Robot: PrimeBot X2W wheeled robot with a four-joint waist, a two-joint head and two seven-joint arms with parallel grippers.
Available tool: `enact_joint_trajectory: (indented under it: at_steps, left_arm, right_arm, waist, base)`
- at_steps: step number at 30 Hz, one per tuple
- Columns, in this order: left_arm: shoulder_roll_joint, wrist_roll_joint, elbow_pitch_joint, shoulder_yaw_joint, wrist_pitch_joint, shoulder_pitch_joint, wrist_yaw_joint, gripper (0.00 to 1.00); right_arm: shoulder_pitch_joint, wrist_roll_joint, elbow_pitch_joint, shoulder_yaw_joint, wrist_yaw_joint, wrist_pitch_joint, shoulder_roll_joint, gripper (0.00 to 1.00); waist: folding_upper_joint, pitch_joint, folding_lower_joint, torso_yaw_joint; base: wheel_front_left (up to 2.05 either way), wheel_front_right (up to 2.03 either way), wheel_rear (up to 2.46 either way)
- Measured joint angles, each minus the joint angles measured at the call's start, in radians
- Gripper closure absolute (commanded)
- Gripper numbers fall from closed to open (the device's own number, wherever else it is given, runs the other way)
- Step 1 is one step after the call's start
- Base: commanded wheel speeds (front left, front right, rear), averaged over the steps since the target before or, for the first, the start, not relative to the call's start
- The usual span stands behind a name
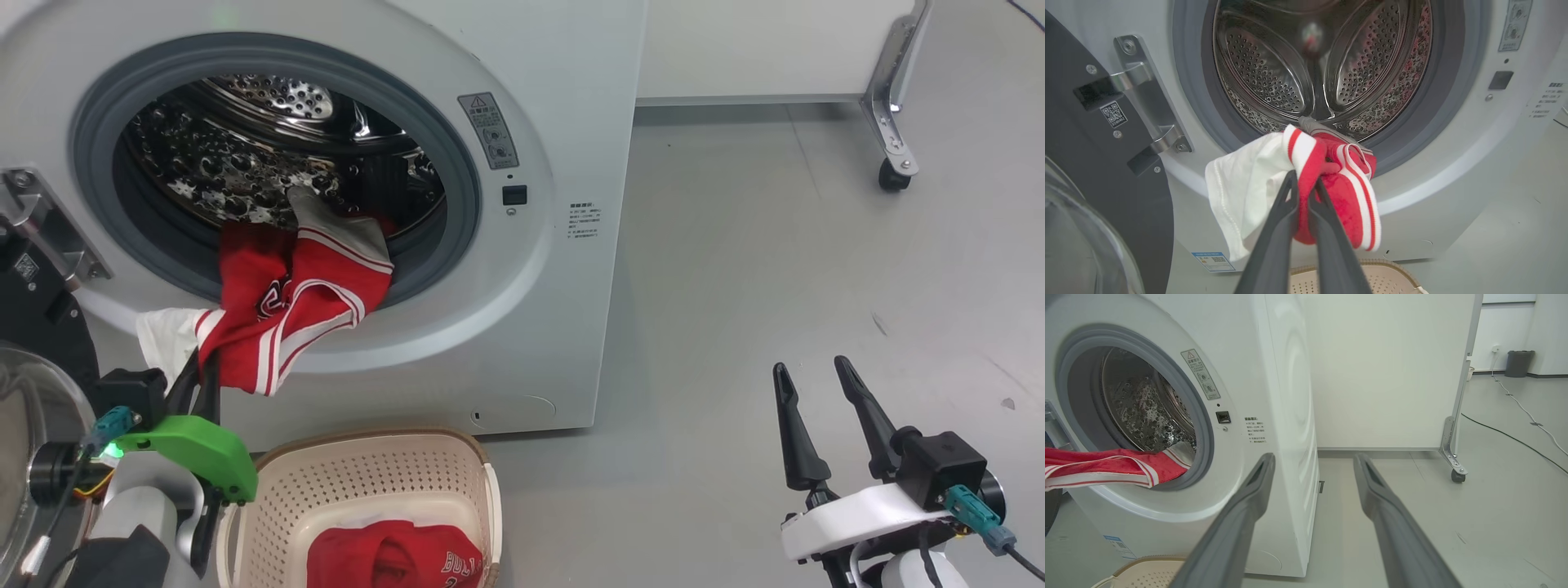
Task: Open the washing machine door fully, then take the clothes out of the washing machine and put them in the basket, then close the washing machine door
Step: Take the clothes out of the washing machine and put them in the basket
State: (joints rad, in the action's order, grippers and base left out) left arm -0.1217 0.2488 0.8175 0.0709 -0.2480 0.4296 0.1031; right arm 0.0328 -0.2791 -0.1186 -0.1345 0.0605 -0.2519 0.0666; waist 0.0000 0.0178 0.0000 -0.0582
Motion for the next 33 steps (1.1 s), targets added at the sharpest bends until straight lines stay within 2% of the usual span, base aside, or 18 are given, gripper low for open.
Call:
enact_joint_trajectory:
  at_steps: [7,14,19,29,33]
  left_arm:
    - [-0.001,-0.024,-0.142,0.006,-0.001,-0.024,0.000,1.00]
    - [0.004,-0.040,-0.419,-0.012,-0.003,-0.026,0.001,1.00]
    - [0.012,-0.052,-0.517,-0.016,-0.004,-0.046,0.000,1.00]
    - [0.019,-0.055,-0.475,0.021,-0.003,-0.180,0.001,1.00]
    - [0.023,-0.053,-0.437,0.048,0.041,-0.226,0.008,1.00]
  right_arm:
    - [0.004,0.000,0.008,0.001,0.002,0.000,0.000,0.00]
    - [0.020,0.000,0.015,0.003,0.004,0.000,-0.001,0.00]
    - [0.020,0.000,0.018,0.004,0.009,0.000,-0.001,0.00]
    - [0.021,0.018,0.031,-0.006,0.017,0.000,-0.002,0.00]
    - [0.020,0.019,0.035,-0.012,0.017,0.000,-0.002,0.00]
  waist:
    - [0.0000,-0.013,0.0000,0.008]
    - [0.0000,-0.011,0.0000,0.012]
    - [0.0000,-0.006,0.0000,0.014]
    - [0.0000,0.023,0.0000,0.004]
    - [0.0000,0.045,0.0000,-0.005]
  base:
    - [0.00,0.00,0.00]
    - [0.00,0.00,0.00]
    - [0.00,0.00,0.00]
    - [0.00,0.00,0.00]
    - [0.00,0.00,0.00]
